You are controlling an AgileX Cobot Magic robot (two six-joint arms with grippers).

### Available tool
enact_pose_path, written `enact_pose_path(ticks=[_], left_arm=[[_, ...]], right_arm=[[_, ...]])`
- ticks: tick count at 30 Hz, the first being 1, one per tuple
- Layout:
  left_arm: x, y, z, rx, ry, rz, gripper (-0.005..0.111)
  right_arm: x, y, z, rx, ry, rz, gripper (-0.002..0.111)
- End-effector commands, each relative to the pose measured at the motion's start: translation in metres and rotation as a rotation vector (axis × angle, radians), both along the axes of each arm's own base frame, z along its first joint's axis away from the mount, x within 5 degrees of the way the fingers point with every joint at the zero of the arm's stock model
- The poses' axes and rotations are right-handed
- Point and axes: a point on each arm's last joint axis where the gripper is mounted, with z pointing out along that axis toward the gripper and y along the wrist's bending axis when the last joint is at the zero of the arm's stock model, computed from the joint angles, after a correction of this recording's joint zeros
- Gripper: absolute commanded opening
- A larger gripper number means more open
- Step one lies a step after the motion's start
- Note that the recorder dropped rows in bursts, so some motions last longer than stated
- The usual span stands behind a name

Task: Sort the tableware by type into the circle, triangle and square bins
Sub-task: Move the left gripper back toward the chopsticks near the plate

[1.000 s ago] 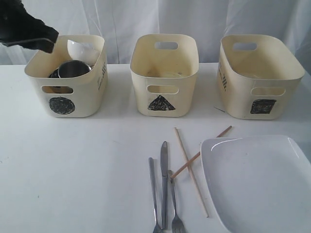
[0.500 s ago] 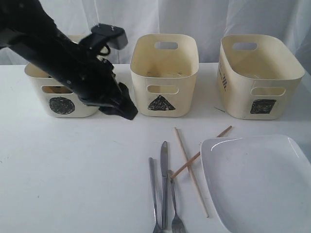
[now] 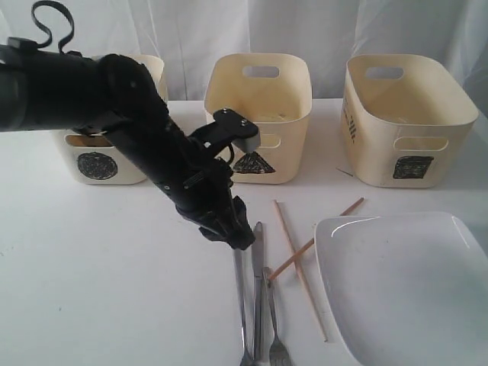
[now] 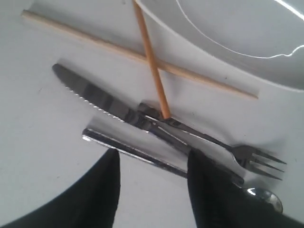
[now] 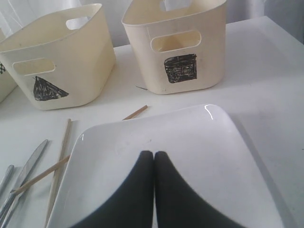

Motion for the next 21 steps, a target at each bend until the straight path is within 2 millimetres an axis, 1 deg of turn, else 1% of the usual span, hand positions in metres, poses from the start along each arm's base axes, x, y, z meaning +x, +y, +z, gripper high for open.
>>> enact_pose_path(ticks=[1,3,10,13,21], left_arm=[[-0.004,-0.02,0.002,-0.061,-0.006,-0.046,0.05],[-0.001,-0.028,0.002,-0.077,-0.03,-0.047,0.05],[0.005,-0.046,-0.01,-0.072,-0.029,-0.077,0.05],[0.008,-0.051,-0.017,-0.066,-0.02,-0.08,0.05],[0.014,-0.056,-0.038,-0.04,0.003,-0.071,0.05]], right_arm=[[0.0,0.0,-0.001,0.017,-0.003,-0.005,0.0],[0.0,0.0,-0.001,0.025,-0.003,-0.007,0.0],[0.0,0.0,-0.001,0.025,-0.003,-0.007,0.0],[0.0,0.0,-0.001,0.025,-0.003,-0.007,0.0],[0.0,0.0,-0.001,0.025,-0.003,-0.007,0.0]])
